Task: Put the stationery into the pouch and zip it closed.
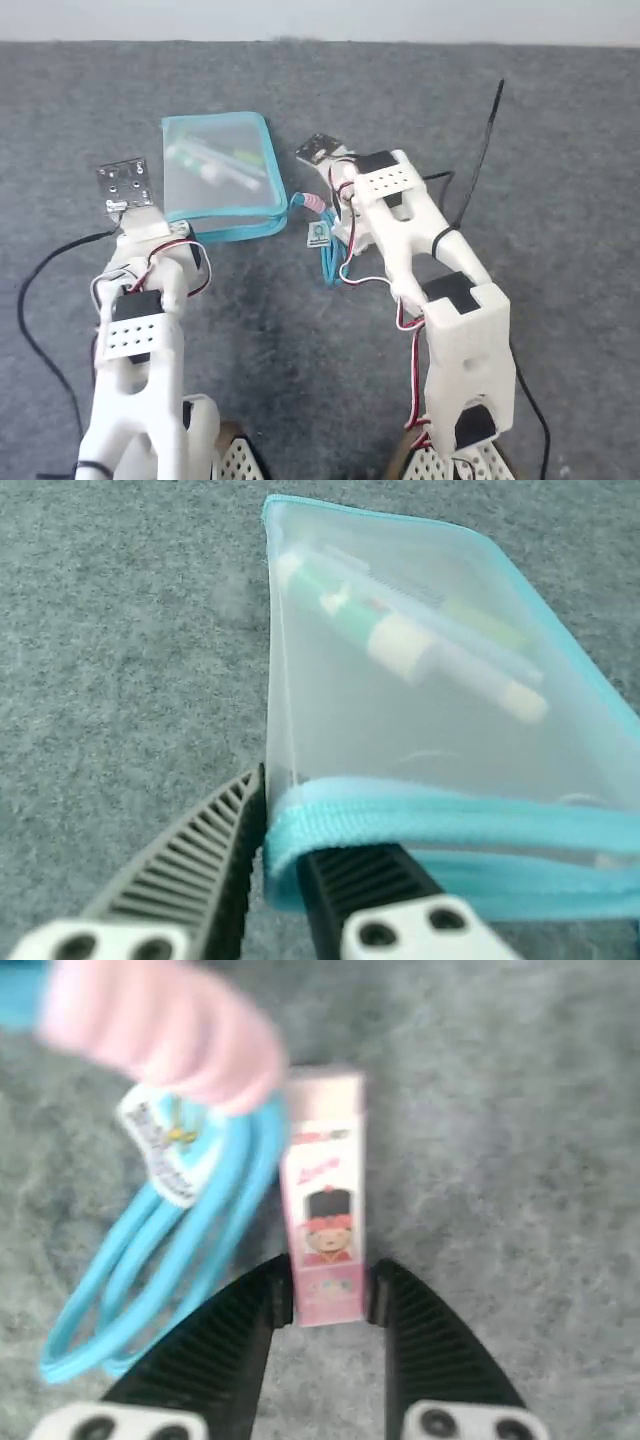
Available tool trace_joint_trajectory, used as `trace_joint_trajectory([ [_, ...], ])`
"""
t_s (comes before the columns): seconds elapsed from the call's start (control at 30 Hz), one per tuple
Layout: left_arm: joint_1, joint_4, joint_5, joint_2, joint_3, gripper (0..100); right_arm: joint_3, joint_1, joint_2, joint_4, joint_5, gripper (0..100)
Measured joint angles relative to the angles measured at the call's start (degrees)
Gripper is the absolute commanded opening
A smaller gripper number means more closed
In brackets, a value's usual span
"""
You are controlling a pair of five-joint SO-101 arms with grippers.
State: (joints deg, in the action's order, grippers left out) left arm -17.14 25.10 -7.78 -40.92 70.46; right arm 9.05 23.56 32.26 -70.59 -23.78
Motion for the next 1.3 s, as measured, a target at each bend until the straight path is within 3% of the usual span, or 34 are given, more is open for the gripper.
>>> trace_joint_trajectory([
  [0.07,0.00,0.00,0.00,0.00,0.00,1,0.00,-0.18,0.00,0.62,0.26,10.9],
  [0.2,0.00,0.00,0.00,0.00,0.00,1,0.00,-0.26,0.00,0.79,0.62,0.1],
  [0.53,2.81,0.00,0.00,0.00,0.09,1,0.00,-4.31,-2.11,-3.60,6.24,0.8],
  [0.67,4.66,0.00,0.00,0.00,0.79,1,-2.99,-5.27,-10.46,-7.82,6.77,0.8],
  [0.93,13.89,0.00,2.11,0.00,2.29,1,-24.62,-5.27,-39.30,-9.76,6.77,0.8],
  [1.13,21.54,0.00,2.11,0.00,2.29,1,-34.55,1.58,-59.16,-13.71,4.75,0.8],
  [1.3,23.56,0.00,2.11,0.00,2.29,1,-34.73,8.44,-60.92,-15.74,4.22,0.8],
])
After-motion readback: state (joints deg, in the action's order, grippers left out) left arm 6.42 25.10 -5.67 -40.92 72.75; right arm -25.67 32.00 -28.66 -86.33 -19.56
